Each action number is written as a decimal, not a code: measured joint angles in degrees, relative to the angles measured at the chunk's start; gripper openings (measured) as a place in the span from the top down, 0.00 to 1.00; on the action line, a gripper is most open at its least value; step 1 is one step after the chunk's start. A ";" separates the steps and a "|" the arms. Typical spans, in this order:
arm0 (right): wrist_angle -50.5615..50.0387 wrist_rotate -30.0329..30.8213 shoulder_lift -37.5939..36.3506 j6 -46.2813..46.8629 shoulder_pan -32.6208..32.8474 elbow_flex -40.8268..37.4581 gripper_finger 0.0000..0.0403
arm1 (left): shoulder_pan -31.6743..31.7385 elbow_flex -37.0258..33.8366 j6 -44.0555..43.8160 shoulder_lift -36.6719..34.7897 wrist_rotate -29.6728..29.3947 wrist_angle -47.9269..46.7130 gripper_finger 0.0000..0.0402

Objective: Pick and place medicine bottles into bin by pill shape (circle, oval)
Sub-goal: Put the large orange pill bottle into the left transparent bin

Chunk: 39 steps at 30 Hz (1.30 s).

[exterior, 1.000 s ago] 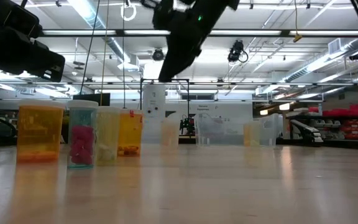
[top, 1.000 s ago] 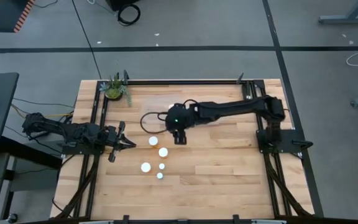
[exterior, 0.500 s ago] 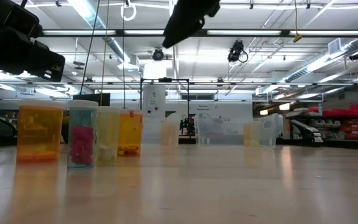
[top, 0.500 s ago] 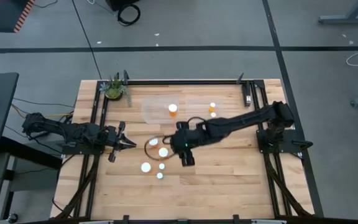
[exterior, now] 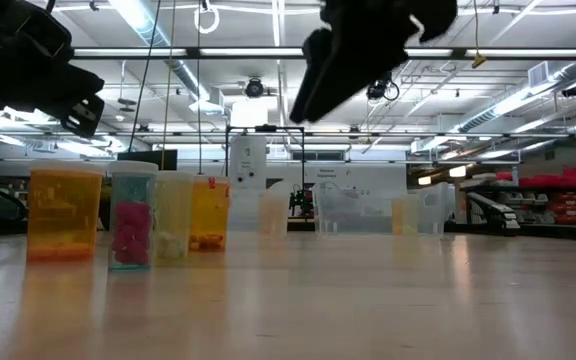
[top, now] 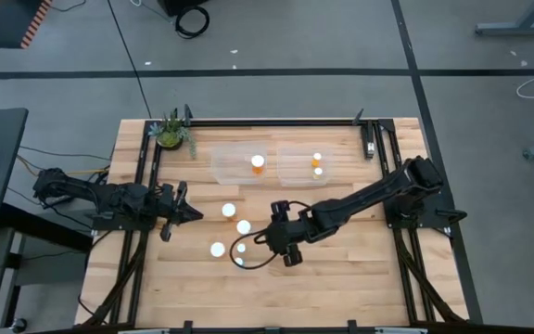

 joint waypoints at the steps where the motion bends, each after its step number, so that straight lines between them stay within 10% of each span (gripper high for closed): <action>1: 1.13 -0.02 -0.18 -0.80 -0.22 -1.17 0.39 | 0.00 0.00 0.45 0.00 -0.01 0.02 0.91; 6: 5.44 0.55 -1.99 -6.29 -2.46 -3.72 0.39 | -0.05 0.00 6.17 -0.04 0.54 2.13 0.92; 17: 21.80 -8.37 -12.22 -22.50 -13.86 -4.16 0.39 | -0.07 -0.01 16.21 0.70 22.21 12.59 0.97; 28: 19.50 -14.29 -18.93 -21.01 -22.60 -4.16 0.39 | 0.50 0.89 9.24 6.20 -9.18 12.36 0.94; 39: 14.64 -14.25 -24.28 -22.38 -26.25 -4.16 0.39 | 6.35 8.98 4.07 22.42 -15.05 8.81 0.87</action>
